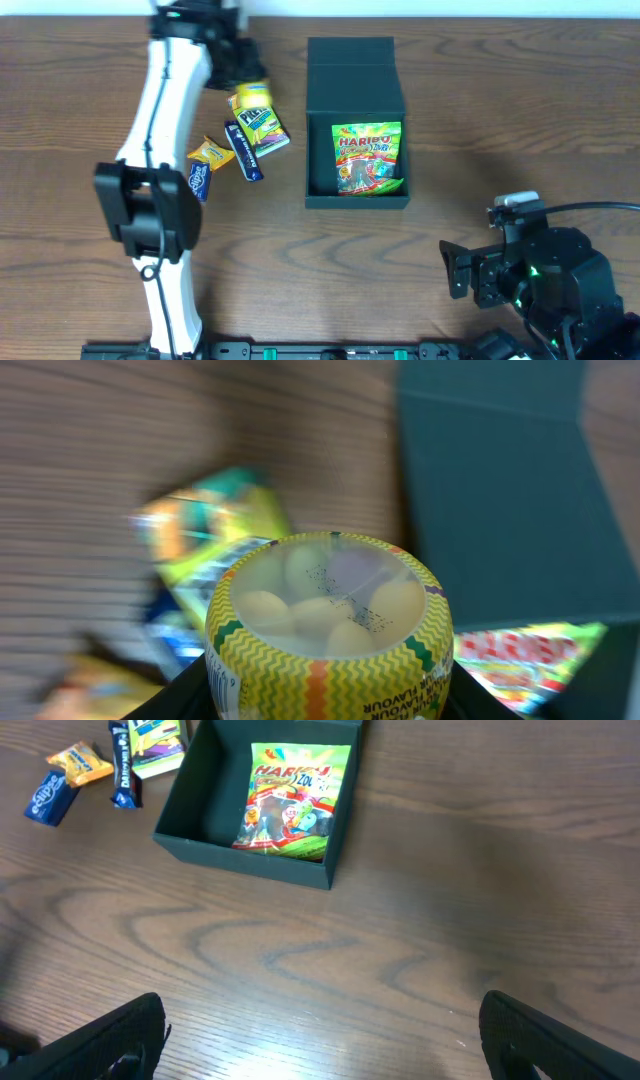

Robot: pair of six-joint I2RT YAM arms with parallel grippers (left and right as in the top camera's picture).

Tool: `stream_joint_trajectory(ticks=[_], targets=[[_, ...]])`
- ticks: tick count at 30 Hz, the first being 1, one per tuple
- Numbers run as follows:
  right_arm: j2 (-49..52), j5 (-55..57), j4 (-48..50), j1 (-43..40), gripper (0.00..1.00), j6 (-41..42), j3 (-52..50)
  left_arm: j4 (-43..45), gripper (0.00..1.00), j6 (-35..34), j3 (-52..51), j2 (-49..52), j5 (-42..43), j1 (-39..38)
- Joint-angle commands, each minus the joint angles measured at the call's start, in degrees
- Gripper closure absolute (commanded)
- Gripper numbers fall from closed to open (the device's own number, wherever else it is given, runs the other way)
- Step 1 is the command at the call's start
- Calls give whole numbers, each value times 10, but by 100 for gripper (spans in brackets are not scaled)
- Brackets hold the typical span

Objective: Pack container
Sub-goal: 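Lower the yellow tub into the box beside the bag, release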

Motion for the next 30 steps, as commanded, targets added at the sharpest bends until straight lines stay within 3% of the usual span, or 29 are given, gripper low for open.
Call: stream_joint_trajectory(ticks=[1,8,14,30], targets=[[-1,4,0,-5,1,-6,4,6,94,-36,14,2,6,-50],[-1,4,0,-5,1,-6,4,-21,94,-36,11,2,-39,-139],[-1,4,0,-5,1,-6,4,-94,94,-36,10,2,-40,-173],[-1,4,-1,-5,1,-6,4,-153,94,5,3,2,-81,-238]])
